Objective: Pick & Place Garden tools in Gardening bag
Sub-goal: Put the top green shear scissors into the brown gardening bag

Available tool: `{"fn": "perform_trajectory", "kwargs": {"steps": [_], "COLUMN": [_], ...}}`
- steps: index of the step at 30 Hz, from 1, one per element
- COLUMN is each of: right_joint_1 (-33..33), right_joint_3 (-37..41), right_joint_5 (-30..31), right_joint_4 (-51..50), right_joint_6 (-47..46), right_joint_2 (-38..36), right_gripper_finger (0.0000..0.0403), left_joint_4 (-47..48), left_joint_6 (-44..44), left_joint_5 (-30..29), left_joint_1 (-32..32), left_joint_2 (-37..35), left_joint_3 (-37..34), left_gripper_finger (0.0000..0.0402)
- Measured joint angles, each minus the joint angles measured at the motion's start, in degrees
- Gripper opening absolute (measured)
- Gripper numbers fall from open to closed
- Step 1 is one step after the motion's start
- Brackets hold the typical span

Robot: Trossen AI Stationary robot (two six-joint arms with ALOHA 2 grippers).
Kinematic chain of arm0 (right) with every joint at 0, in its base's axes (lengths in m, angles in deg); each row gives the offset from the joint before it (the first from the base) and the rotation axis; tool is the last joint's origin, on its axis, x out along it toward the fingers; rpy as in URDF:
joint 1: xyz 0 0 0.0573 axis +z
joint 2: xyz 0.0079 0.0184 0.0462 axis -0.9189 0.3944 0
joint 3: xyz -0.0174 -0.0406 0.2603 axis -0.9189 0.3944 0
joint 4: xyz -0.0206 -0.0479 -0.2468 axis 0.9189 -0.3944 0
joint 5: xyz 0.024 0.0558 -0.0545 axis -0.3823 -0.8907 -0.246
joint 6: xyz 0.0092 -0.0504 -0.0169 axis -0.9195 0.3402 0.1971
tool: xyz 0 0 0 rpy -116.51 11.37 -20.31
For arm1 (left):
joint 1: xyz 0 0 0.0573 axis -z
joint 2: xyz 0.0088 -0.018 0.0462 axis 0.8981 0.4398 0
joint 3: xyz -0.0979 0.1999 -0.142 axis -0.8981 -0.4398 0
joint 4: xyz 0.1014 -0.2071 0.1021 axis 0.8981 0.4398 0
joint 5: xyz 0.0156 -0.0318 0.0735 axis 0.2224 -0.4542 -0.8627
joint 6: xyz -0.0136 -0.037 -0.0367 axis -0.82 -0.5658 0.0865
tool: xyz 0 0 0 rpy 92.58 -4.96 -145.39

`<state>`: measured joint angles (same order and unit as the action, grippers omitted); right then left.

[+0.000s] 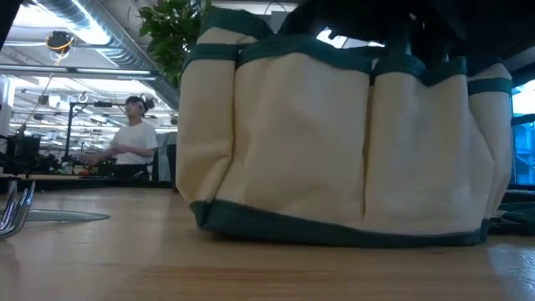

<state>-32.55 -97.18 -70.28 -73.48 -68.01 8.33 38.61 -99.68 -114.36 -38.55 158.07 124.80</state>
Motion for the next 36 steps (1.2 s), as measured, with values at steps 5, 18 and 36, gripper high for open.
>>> {"fn": "perform_trajectory", "kwargs": {"steps": [5, 18, 36], "right_joint_1": [0.03, 0.13, -0.02], "right_joint_3": [0.00, 0.00, 0.00], "right_joint_5": [-0.07, 0.19, -1.48], "right_joint_4": [-0.62, -1.19, -0.59], "right_joint_6": [0.43, 2.47, 7.96], "right_joint_2": [0.00, 0.02, 0.02], "right_gripper_finger": [0.0010, 0.0006, 0.0034], "left_joint_4": [2.10, 2.03, -4.99], "left_joint_6": [-1.34, -0.76, -3.88], "left_joint_5": [-2.68, 8.34, 5.20], "left_joint_1": [0.46, -0.14, 0.23], "left_joint_2": [0.01, 0.11, 0.12], "left_joint_3": [0.00, -0.02, -0.28], "left_gripper_finger": [0.0062, 0.0062, 0.0062]}}
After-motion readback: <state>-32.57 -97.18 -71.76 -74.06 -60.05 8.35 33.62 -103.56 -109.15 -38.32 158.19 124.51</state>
